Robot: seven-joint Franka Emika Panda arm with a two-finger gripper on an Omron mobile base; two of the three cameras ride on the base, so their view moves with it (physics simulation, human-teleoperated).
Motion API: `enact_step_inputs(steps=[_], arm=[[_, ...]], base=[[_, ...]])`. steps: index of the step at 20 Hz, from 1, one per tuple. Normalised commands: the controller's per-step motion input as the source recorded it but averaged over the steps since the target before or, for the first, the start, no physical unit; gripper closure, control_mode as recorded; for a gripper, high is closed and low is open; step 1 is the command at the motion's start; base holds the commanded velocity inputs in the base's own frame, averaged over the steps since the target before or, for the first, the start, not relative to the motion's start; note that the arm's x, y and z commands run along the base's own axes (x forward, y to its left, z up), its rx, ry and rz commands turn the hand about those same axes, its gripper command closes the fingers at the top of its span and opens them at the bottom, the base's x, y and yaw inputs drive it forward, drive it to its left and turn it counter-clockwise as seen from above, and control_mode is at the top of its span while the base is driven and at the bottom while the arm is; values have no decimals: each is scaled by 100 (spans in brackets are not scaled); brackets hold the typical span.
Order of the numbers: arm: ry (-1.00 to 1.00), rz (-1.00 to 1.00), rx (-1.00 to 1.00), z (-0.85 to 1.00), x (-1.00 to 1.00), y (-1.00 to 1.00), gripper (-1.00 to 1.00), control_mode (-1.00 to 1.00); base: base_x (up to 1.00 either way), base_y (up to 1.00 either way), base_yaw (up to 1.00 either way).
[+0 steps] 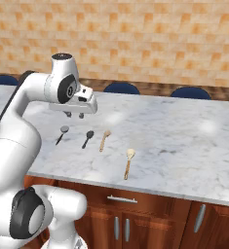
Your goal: Organize the utensils by type. Pick up the wooden spoons from the counter and place them in the open cabinet. Then pick up the metallic utensils from the counter and place them in the open drawer.
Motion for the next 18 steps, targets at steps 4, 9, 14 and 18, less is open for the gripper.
enact_step_inputs(steps=[4,9,14,18], arm=[[0,0,0,-11,0,-10,-100,-100],[4,0,1,-35,0,-48,-100,-100],[0,0,1,-43,0,-62,-100,-100],[0,0,0,-50,12,-58,-100,-100]], base=[[0,0,0],[0,0,0],[0,0,0],[0,0,0]])
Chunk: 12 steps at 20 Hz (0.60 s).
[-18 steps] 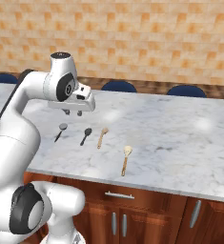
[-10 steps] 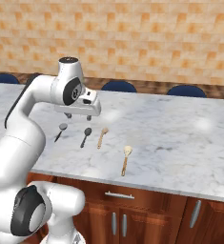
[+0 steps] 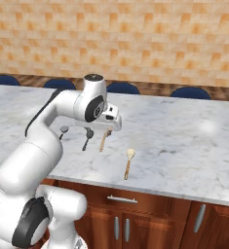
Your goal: Organize the utensils by type. Pick up the wooden spoons from the counter and place them in the open cabinet. Then pick up the metallic utensils from the counter and place them in the open drawer.
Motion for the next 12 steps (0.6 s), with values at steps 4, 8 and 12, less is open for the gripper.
enact_step_inputs(steps=[4,8,12], arm=[[0,0,0,-53,23,-44,-100,-100],[-1,0,0,-53,24,-39,-100,-100],[0,0,0,-44,24,-51,-100,-100]], base=[[0,0,0],[0,0,0],[0,0,0]])
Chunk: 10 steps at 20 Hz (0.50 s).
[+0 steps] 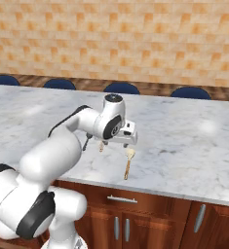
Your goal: Organize the utensils by type. Pick up the wooden spoons from the counter and place them in the open cabinet. Then pick up the metallic utensils from the counter and place them in the open drawer.
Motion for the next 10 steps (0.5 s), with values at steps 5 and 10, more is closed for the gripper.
enact_step_inputs(steps=[5,10], arm=[[0,0,-1,-44,10,-40,-100,-100],[0,0,-5,-45,10,-23,-100,-100]], base=[[0,0,0],[0,0,0]])
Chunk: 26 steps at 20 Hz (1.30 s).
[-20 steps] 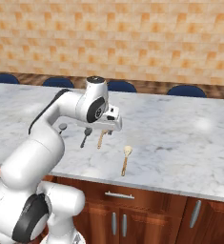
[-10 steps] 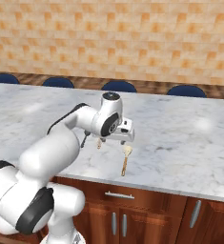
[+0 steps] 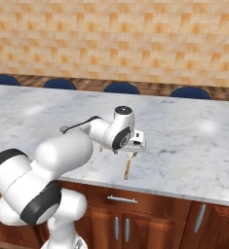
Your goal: Organize the utensils by type. Pick up the wooden spoons from the counter and place them in the open cabinet. Then pick up the metallic utensils from the counter and place them in the open drawer.
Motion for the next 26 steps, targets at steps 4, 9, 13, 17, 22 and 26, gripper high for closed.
enact_step_inputs(steps=[4,9,13,17,22,26], arm=[[0,-1,0,-43,7,-17,-100,-100],[0,0,0,-39,6,-18,-100,-100],[0,0,0,-35,4,-13,-100,-100],[0,0,0,-30,6,-4,-100,-100],[0,-3,-3,-19,17,9,-100,-100],[0,-3,-1,-11,27,12,-100,-100]], base=[[0,0,0],[0,0,0],[0,0,0],[0,0,0],[0,0,0],[0,0,0]])
